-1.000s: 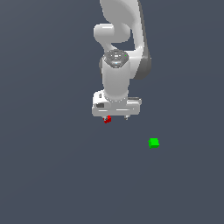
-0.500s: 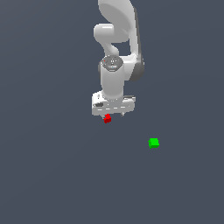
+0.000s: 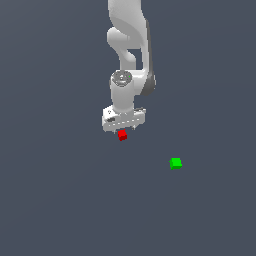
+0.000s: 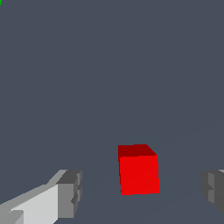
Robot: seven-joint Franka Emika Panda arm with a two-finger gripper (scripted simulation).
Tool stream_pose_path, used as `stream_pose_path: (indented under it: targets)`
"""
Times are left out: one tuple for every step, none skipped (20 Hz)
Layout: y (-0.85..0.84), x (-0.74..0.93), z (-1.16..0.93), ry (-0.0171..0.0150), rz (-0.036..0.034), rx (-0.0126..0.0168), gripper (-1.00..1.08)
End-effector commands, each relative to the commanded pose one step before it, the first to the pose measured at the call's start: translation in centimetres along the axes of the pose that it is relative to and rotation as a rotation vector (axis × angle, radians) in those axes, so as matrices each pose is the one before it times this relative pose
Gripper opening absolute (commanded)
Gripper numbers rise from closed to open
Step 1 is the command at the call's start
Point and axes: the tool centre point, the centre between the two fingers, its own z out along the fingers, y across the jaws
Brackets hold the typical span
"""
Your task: Stack the red cube on top of the green cube.
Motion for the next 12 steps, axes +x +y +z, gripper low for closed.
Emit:
stream_pose_path:
  targets:
    - [0.308, -0.952, 0.878, 0.00099, -0.02577, -0.00248, 1.00]
    - [0.103, -0.292, 0.281, 0.00009, -0.00772, -0.00072, 1.00]
    - [0.089, -0.255, 0.246, 0.00008, -0.00677, -0.00063, 1.00]
    - [0.079, -0.218, 0.211, 0.00007, -0.00575, -0.00054, 1.00]
    - [0.066, -0.180, 0.176, 0.00006, -0.00481, -0.00046, 1.00]
    - [0.055, -0.141, 0.142, 0.00005, -0.00383, -0.00038, 1.00]
    - [0.045, -0.103, 0.108, 0.00003, -0.00283, -0.00030, 1.00]
    - [0.037, -0.065, 0.074, 0.00002, -0.00181, -0.00022, 1.00]
    - [0.021, -0.024, 0.039, 0.00001, -0.00096, -0.00016, 1.00]
    - [0.011, 0.015, 0.006, 0.00000, 0.00000, 0.00000, 1.00]
    - [0.018, 0.046, -0.030, -0.00002, 0.00138, -0.00004, 1.00]
    - [-0.006, 0.082, -0.057, -0.00002, 0.00183, 0.00007, 1.00]
